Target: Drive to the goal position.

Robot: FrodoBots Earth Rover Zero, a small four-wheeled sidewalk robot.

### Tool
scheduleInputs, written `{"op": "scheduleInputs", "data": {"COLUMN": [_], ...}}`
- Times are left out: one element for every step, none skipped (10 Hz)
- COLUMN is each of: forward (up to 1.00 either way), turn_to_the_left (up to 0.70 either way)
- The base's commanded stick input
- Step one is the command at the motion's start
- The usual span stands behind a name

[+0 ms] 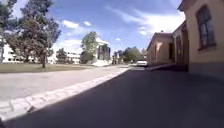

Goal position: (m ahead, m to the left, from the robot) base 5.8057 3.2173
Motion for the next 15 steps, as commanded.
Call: {"op": "scheduleInputs", "data": {"forward": [1.0, 1.0, 1.0, 1.0, 1.0, 1.0, 1.0, 1.0, 1.0, 1.0, 1.0, 1.0, 1.0, 1.0, 1.0], "turn_to_the_left": [0.0, 0.0, 0.0, 0.0, 0.0, 0.0, 0.0, 0.0, 0.0, 0.0, 0.0, 0.0, 0.0, 0.0, 0.0]}}
